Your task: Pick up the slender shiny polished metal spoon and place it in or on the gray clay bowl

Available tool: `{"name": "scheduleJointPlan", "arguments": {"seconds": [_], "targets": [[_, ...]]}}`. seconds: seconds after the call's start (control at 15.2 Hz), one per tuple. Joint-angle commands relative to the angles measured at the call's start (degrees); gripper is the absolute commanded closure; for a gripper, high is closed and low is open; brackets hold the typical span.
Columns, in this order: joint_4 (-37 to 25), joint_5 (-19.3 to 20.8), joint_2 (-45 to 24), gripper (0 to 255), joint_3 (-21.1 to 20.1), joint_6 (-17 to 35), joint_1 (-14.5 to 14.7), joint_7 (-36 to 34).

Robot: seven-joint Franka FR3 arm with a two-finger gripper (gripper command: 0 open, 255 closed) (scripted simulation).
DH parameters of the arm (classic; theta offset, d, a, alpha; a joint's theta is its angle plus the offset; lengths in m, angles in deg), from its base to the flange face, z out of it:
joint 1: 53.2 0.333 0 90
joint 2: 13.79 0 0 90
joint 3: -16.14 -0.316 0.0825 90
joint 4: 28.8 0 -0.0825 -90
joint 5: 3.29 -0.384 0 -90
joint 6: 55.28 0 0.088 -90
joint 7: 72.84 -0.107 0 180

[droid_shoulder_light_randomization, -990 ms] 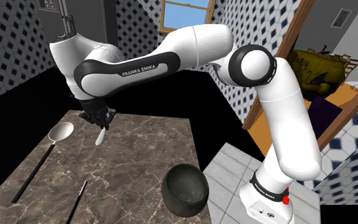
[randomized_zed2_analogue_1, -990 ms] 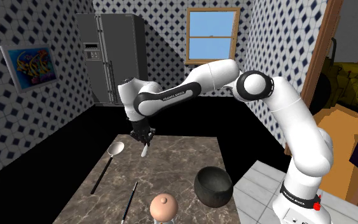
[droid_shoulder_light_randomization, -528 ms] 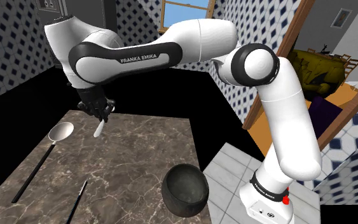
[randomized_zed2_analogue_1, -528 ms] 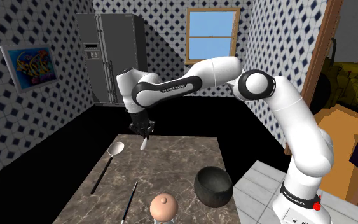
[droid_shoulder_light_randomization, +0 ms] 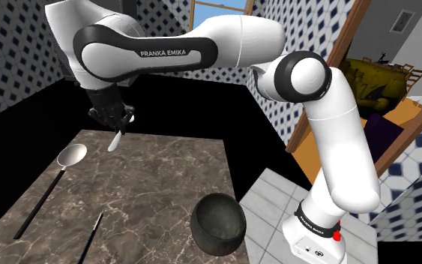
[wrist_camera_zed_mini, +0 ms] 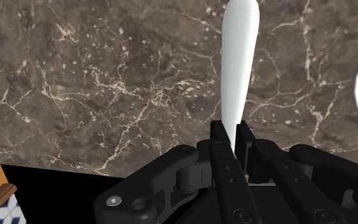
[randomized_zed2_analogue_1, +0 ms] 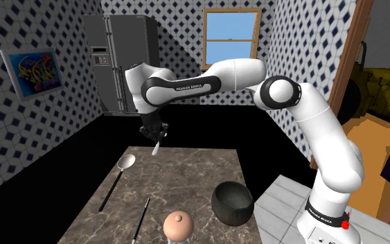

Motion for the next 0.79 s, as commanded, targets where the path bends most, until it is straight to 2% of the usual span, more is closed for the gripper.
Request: {"name": "scheduleJointPlan", "arguments": {"seconds": [0.0, 0.53, 0.73], "targets": [[-1.86, -0.01, -0.04, 255, 0.03, -1.65, 0.42, 0.53], [-10.82, 0.58, -1.50, 255, 0.53, -8.37, 3.25, 2.39], [4.97, -3.23, 7.89, 255, -2.36, -2.82, -2.12, -0.81]]}}
